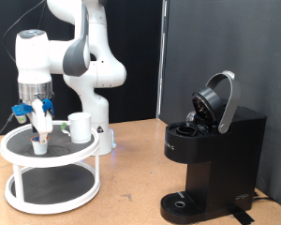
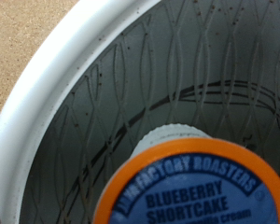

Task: Make a cup of coffee with the keurig machine

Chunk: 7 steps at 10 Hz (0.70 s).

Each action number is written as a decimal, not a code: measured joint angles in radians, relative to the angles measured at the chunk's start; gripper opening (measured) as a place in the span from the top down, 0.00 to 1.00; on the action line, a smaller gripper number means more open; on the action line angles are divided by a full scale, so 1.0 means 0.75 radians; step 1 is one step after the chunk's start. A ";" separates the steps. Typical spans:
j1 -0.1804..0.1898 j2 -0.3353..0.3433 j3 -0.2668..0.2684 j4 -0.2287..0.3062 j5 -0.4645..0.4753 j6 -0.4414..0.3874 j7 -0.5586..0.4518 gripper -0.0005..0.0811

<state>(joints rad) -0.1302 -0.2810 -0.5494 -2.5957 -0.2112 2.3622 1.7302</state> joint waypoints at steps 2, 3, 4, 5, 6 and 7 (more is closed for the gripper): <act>-0.003 0.003 0.000 -0.011 -0.002 0.015 0.000 0.09; -0.004 0.004 0.000 -0.016 -0.003 0.024 0.000 0.09; -0.007 0.007 0.000 -0.024 -0.006 0.041 0.000 0.09; -0.008 0.011 0.000 -0.033 -0.010 0.059 0.000 0.09; -0.008 0.017 0.000 -0.038 -0.014 0.072 0.000 0.09; -0.009 0.022 0.000 -0.043 -0.017 0.083 0.000 0.09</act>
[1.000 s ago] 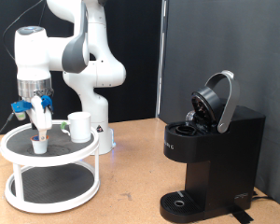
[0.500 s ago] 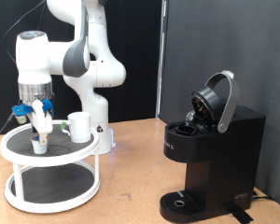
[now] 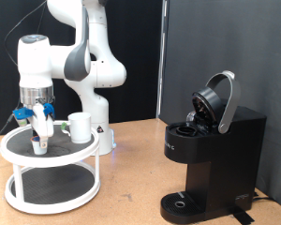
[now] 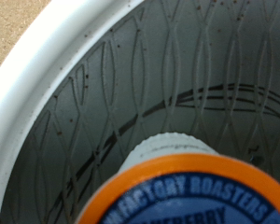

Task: Make a cup of coffee with the keurig machine

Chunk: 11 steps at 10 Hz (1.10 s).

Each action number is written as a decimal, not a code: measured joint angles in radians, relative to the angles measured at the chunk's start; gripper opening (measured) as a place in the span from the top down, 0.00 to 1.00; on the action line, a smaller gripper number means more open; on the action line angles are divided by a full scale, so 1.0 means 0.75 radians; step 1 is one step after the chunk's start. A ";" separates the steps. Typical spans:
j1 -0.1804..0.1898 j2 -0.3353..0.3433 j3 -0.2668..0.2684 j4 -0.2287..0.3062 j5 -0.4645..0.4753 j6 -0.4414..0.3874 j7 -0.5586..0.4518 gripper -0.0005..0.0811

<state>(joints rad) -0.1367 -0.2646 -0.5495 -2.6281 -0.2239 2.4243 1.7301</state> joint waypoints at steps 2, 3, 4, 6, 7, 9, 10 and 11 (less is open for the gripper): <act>0.000 0.007 0.000 -0.007 0.000 0.014 0.000 0.09; 0.000 0.007 0.000 -0.008 0.000 0.014 0.000 0.09; 0.000 0.007 0.000 -0.008 0.000 0.014 0.000 0.09; 0.000 0.007 0.000 -0.008 0.000 0.014 0.000 0.43; -0.001 0.007 0.000 -0.008 0.000 0.014 0.000 0.43; -0.002 0.007 0.000 -0.006 0.000 0.011 0.000 0.52; -0.002 0.007 -0.001 0.000 0.006 -0.002 0.000 0.52; -0.002 0.001 -0.001 0.018 0.024 -0.046 -0.005 0.52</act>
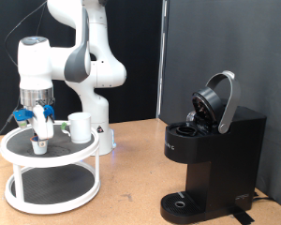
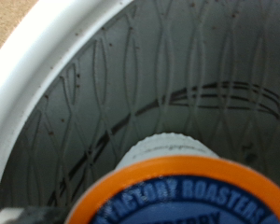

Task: Make a cup of coffee with the keurig machine

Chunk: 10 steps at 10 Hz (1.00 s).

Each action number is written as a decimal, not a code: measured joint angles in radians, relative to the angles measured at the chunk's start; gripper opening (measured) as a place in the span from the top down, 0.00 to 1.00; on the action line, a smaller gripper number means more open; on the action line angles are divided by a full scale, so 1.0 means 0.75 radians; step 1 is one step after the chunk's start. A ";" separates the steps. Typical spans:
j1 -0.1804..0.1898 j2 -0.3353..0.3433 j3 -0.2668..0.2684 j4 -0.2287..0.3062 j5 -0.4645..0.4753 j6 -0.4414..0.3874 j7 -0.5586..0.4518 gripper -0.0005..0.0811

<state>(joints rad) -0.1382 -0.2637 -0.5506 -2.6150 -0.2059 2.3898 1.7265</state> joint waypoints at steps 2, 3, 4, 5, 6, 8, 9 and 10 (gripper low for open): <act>0.000 -0.023 -0.003 0.054 0.046 -0.113 -0.033 0.52; 0.000 -0.038 -0.006 0.083 0.063 -0.163 -0.053 0.52; -0.001 -0.052 -0.010 0.104 0.071 -0.191 -0.068 0.52; -0.001 -0.069 -0.016 0.114 0.073 -0.203 -0.075 0.52; -0.001 -0.068 -0.016 0.111 0.073 -0.203 -0.073 0.52; 0.014 -0.070 -0.017 0.125 0.191 -0.229 -0.083 0.52; 0.034 -0.074 -0.017 0.155 0.286 -0.278 -0.095 0.52; 0.063 -0.078 -0.016 0.196 0.383 -0.364 -0.126 0.52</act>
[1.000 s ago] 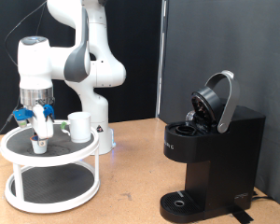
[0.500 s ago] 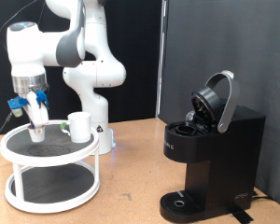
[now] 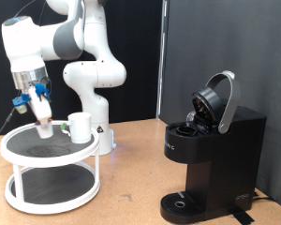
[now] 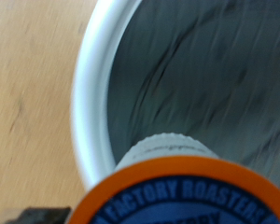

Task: Make a cup of coffee with the keurig machine

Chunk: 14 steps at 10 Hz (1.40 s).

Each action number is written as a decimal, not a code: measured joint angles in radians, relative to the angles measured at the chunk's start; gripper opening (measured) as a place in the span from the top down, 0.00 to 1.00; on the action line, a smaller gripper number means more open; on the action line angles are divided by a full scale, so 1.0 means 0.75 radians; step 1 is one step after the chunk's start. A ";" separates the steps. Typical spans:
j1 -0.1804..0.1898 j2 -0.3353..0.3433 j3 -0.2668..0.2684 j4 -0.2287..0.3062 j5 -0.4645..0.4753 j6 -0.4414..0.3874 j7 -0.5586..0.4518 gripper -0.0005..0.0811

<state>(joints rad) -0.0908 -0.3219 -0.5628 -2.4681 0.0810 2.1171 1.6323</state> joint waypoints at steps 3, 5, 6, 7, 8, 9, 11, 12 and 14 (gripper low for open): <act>0.091 -0.006 0.026 0.070 0.182 -0.128 -0.036 0.52; 0.122 -0.018 0.089 0.073 0.222 -0.126 0.015 0.52; 0.122 -0.024 0.114 0.073 0.222 -0.123 0.056 0.52; 0.122 -0.023 0.111 0.071 0.222 -0.123 0.049 0.52; 0.125 -0.023 0.107 0.071 0.262 -0.126 0.037 0.52; 0.134 -0.023 0.106 0.075 0.335 -0.136 0.022 0.52; 0.182 -0.023 0.115 0.102 0.484 -0.174 0.020 0.52; 0.205 -0.023 0.130 0.119 0.542 -0.187 0.033 0.52; 0.240 -0.022 0.173 0.147 0.635 -0.189 0.098 0.52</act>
<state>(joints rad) 0.0895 -0.3386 -0.4334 -2.3579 0.5574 1.9754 1.7061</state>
